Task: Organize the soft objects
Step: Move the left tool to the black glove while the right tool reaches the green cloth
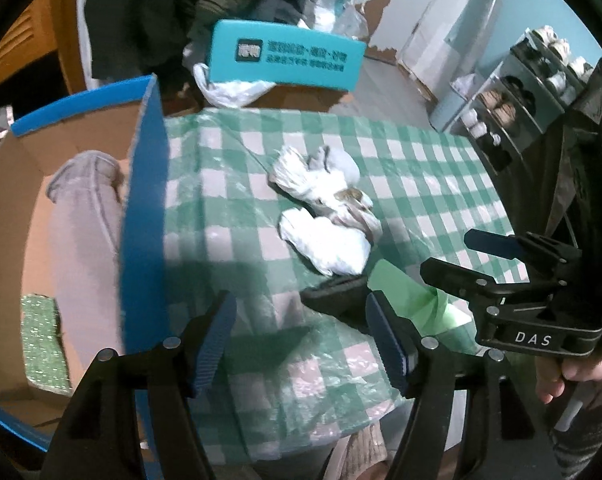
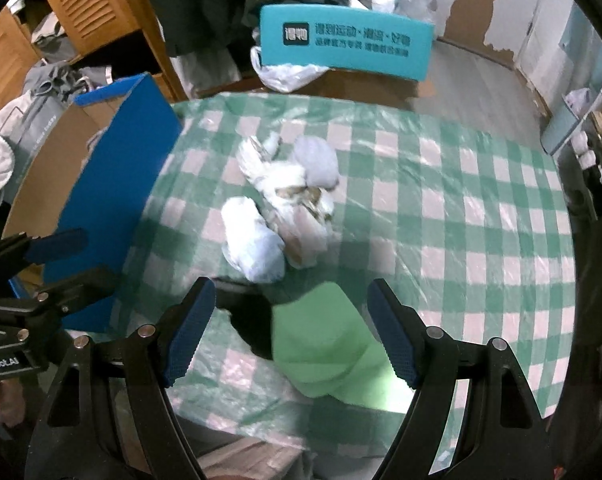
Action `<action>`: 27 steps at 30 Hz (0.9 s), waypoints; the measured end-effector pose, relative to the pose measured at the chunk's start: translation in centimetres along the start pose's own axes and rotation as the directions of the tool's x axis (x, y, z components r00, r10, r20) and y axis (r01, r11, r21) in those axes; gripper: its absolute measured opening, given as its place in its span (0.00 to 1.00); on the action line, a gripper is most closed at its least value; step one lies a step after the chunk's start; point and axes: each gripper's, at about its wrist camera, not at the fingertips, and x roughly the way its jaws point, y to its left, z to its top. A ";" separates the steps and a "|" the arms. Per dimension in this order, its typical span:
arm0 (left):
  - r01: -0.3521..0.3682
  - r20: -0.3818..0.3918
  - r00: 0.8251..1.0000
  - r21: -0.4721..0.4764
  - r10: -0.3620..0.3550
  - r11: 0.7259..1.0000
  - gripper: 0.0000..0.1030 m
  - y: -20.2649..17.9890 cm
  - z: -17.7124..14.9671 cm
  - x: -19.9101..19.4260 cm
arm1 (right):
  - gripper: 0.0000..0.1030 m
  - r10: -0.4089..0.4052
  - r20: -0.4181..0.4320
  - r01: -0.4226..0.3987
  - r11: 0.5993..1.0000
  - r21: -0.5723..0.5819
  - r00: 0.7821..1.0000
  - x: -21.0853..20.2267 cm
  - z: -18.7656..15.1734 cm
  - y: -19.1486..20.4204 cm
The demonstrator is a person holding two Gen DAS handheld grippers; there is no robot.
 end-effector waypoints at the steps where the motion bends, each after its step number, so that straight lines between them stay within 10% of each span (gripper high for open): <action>1: 0.000 -0.007 1.000 0.001 0.000 1.000 0.67 -0.2 -0.1 0.3 | 0.76 0.000 -0.005 0.000 1.000 0.003 1.000 0.1 -0.2 -0.2; 27: 0.009 -0.109 0.994 -0.029 -0.012 1.000 0.67 -1.5 -1.7 6.2 | 0.78 -0.052 -0.239 0.033 0.996 -0.080 0.970 6.6 -6.6 -2.6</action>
